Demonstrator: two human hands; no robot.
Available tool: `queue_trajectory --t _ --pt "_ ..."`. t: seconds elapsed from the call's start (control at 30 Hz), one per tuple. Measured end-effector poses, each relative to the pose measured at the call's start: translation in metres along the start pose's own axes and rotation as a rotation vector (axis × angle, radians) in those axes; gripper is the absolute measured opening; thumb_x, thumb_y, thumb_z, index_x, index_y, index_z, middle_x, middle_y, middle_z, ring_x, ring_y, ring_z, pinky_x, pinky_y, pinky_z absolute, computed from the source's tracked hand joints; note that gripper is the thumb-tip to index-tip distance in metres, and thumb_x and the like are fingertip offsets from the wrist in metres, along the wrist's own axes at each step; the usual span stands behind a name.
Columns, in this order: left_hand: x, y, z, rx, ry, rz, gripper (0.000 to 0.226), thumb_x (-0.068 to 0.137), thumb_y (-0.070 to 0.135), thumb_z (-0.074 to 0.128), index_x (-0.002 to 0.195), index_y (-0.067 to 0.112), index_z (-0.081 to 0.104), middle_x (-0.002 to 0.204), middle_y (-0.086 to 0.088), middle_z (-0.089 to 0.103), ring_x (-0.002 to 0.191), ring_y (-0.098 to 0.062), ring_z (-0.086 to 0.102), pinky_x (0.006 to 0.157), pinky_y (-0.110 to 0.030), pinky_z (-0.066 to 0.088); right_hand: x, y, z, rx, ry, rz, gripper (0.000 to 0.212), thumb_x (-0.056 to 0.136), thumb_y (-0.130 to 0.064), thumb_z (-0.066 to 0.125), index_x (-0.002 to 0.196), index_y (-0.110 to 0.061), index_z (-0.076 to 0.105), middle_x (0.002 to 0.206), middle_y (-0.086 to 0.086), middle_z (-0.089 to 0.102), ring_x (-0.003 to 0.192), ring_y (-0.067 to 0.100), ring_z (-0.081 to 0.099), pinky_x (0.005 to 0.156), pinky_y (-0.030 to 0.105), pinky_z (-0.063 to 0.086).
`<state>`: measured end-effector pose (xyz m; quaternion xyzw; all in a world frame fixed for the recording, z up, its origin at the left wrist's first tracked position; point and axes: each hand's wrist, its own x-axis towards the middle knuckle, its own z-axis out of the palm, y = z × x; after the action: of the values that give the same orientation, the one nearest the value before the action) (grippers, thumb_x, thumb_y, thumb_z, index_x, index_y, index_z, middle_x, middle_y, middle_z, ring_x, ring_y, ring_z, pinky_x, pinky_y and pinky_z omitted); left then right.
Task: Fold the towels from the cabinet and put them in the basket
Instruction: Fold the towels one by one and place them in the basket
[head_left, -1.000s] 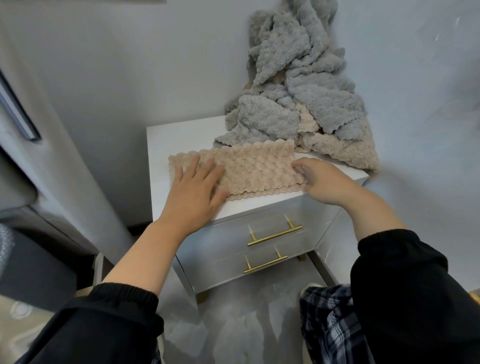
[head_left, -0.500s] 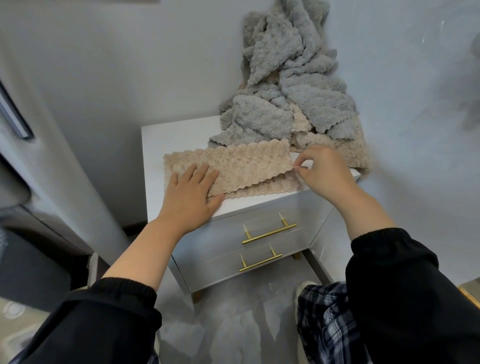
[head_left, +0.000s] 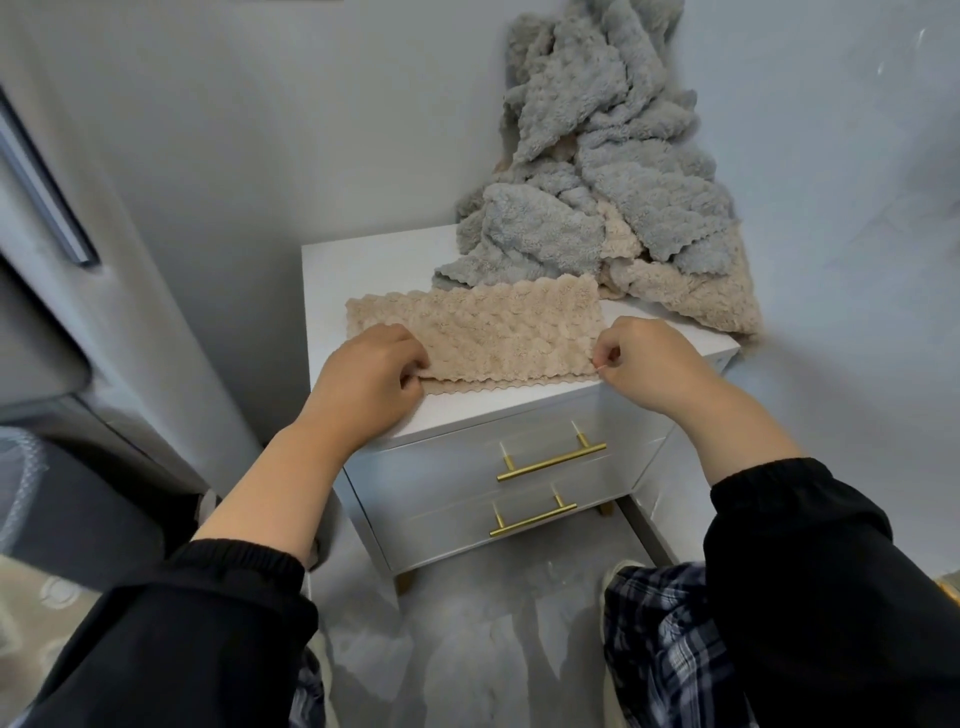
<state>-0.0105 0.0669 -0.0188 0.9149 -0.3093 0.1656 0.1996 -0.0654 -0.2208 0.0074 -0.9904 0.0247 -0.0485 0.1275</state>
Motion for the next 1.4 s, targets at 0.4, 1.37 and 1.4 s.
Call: queue_trajectory --t 0.4,1.37,1.4 --pt "0.0 -0.01 -0.026 -0.044 -0.331 -0.144 0.028 0.074 -0.001 0.054 0.081 0.026 0.057 0.079 0.013 0.051 0.078 -0.013 0.048 0.065 -0.021 0.037 -0.001 -0.004 0.002 -0.017 -0.001 0.04 0.021 0.079 -0.004 0.058 0.068 -0.022 0.055 0.084 -0.003 0.052 0.08 0.02 0.05 0.066 0.028 0.037" --pt "0.012 0.031 0.013 0.195 -0.226 0.004 0.075 0.076 0.063 0.014 0.123 0.022 0.056 0.118 0.001 0.057 0.108 -0.02 0.047 0.085 -0.031 0.043 -0.003 -0.005 -0.013 0.574 -0.161 0.632 0.025 0.091 -0.009 0.062 0.07 0.001 0.051 0.063 0.018 0.061 0.051 0.026 0.06 0.054 0.033 0.051" --pt "0.011 0.036 0.014 0.237 -0.222 0.013 0.074 0.077 0.064 0.013 0.121 0.023 0.056 0.115 0.001 0.057 0.105 -0.019 0.047 0.082 -0.031 0.045 -0.003 -0.005 -0.012 0.604 -0.115 0.633 0.021 0.09 -0.005 0.061 0.073 0.0 0.05 0.062 0.018 0.06 0.051 0.026 0.06 0.054 0.034 0.052"
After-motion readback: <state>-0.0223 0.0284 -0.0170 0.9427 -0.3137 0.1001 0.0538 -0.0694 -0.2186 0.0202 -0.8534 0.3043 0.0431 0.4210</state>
